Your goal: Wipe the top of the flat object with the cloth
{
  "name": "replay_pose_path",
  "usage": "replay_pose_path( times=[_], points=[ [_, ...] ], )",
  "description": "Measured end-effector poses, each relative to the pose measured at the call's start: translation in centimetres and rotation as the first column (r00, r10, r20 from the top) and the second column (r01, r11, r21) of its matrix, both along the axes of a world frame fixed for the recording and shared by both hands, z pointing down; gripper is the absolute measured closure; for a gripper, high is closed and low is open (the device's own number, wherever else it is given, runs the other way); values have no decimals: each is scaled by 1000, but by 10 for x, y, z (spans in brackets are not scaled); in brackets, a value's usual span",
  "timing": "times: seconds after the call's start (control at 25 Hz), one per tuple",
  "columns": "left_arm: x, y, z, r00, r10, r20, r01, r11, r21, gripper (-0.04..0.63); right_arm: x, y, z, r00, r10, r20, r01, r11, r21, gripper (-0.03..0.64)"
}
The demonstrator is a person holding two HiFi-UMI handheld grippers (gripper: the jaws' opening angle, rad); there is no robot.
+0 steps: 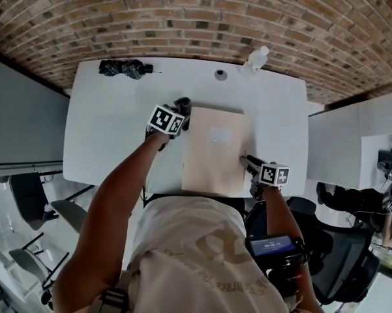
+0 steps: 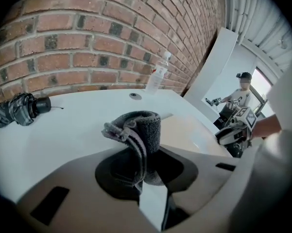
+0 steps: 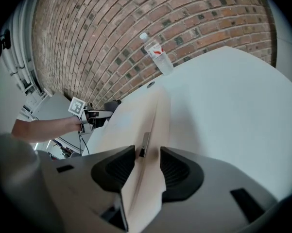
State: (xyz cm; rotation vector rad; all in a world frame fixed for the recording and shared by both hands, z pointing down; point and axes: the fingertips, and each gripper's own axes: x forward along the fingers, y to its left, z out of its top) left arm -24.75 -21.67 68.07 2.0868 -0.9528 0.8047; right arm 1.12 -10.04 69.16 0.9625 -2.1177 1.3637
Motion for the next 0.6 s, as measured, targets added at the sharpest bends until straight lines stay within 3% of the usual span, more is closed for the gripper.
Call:
replay_pose_path(
  times=[0.6],
  points=[
    [12,91,0,995,83,-48,-87,993,-82,494,3,0,-3,999,41,-12,-40,999,36,442]
  ],
)
